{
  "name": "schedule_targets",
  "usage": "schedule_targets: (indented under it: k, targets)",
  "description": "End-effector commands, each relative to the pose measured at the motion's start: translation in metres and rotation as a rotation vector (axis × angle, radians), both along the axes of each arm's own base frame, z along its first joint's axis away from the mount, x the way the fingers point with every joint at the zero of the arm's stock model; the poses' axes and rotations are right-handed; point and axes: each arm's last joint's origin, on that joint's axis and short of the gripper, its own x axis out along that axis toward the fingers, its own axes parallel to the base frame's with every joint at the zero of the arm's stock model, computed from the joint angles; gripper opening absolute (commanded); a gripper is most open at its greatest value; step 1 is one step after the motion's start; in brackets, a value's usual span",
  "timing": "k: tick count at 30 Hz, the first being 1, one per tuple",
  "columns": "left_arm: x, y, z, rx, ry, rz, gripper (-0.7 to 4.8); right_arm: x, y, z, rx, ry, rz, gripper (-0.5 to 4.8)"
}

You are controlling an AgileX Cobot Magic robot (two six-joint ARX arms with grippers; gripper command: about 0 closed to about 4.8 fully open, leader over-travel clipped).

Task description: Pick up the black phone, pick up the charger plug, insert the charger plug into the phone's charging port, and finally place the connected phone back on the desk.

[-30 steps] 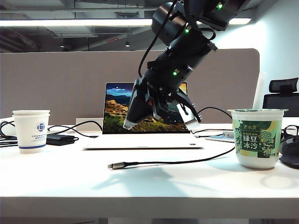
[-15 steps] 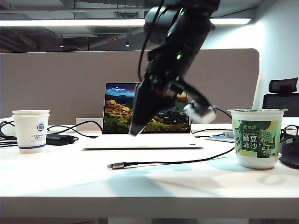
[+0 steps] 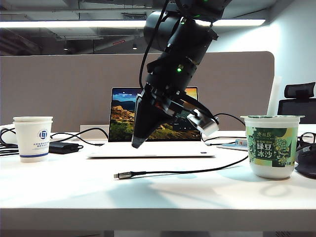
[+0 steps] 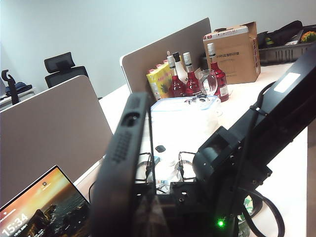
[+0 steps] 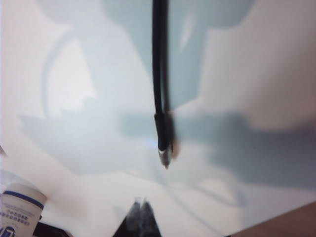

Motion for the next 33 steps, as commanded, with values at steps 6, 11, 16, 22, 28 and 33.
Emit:
schedule_targets:
  k: [6,11,16,22,28,33]
  targets:
    - [-0.003,0.001,0.007,-0.021,-0.051,0.000,-0.06,0.000,0.000,0.002,-0.026,-0.027,-0.015,0.00]
    - [-0.003,0.001,0.007,-0.021,-0.051,0.000,-0.06,0.000,0.005,0.000,-0.011,-0.043,-0.007,2.37]
    - [-0.003,0.001,0.007,-0.021,-0.051,-0.001,-0.06,-0.001,0.010,-0.007,-0.015,-0.025,0.005,2.39]
    - [-0.003,0.001,0.007,-0.020,-0.050,-0.001,-0.06,0.002,0.014,-0.013,0.024,-0.006,-0.002,2.40]
    - [-0.003,0.001,0.007,-0.021,-0.050,0.000,-0.06,0.001,0.012,-0.017,0.001,0.023,0.002,2.40]
    - [-0.003,0.001,0.007,-0.021,-0.050,-0.001,-0.06,0.002,0.013,-0.025,-0.011,0.037,0.006,2.39]
